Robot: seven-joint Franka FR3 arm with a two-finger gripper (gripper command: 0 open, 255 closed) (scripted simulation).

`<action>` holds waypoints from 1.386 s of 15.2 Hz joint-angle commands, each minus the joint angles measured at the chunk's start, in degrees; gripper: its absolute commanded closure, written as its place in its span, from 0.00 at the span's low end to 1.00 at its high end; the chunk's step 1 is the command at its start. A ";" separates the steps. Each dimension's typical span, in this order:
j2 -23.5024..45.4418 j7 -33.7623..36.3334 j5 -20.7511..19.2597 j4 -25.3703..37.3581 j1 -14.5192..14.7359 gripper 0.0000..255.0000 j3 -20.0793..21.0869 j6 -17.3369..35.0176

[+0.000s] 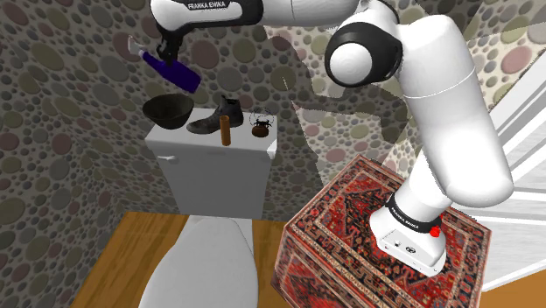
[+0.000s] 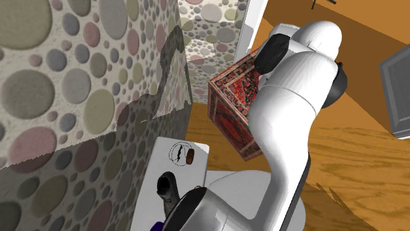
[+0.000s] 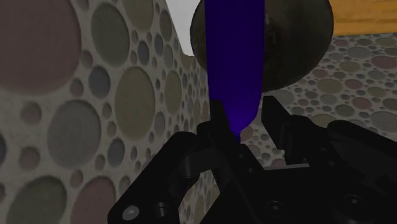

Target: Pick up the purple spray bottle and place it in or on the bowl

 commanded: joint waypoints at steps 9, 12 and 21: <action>1.30 1.08 -0.28 -5.01 0.48 1.00 -0.09 6.24; 1.62 1.33 -0.35 -6.58 0.58 1.00 -0.11 8.11; 1.63 1.33 -0.35 -6.56 0.58 0.00 -0.11 8.10</action>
